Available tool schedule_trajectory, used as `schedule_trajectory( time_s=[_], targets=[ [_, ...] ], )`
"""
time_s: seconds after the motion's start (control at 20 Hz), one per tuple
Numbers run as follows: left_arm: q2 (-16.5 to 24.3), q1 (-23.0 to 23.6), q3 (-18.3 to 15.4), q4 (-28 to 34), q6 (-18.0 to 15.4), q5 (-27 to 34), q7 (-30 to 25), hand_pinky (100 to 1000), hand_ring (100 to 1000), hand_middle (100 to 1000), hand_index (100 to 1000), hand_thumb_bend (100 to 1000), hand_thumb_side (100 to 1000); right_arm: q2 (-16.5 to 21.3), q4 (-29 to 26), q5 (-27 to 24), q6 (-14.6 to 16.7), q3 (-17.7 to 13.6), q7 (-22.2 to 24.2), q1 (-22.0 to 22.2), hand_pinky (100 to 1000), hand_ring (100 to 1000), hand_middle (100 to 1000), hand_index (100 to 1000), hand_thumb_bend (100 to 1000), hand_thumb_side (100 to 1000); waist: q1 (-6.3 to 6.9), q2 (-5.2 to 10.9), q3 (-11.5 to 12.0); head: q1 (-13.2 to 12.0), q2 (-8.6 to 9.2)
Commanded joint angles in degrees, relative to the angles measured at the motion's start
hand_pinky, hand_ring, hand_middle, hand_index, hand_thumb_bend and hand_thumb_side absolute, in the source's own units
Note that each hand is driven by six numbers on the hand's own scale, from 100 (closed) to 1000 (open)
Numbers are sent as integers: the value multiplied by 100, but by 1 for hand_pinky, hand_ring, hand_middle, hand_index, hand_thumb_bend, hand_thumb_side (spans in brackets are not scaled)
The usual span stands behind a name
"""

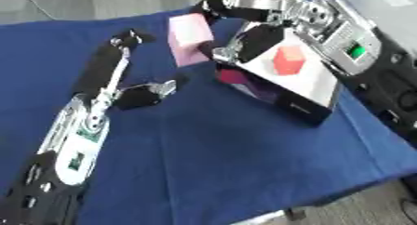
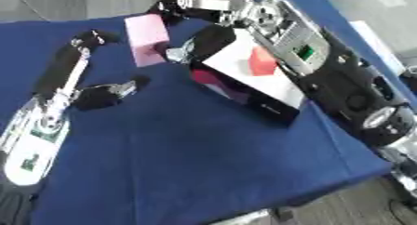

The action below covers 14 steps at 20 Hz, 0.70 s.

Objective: Pick up the objects with one hand, pass them to the other hand, and then place them into the box on the other side of the table.

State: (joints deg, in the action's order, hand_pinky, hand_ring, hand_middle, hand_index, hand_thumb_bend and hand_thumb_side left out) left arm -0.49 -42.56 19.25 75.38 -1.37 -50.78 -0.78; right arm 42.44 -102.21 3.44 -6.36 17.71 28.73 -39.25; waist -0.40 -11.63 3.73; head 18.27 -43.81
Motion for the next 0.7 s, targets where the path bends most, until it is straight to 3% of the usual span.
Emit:
schedule_trajectory(
  time_s=[0.05,0.7],
  targets=[
    [121,-31,-33,166,-22,65,27,810,795,762,824,631,719,281,-110,-86,-27,-207,-153,-2,913,849,794,723,100,322,87,243,-36,25,-31],
    [468,112,-30,363,-70,124,-1,814,794,762,844,619,708,532,453,-119,-163,-896,-962,524,922,859,802,732,100,328,183,242,-117,319,-31]
  ],
)
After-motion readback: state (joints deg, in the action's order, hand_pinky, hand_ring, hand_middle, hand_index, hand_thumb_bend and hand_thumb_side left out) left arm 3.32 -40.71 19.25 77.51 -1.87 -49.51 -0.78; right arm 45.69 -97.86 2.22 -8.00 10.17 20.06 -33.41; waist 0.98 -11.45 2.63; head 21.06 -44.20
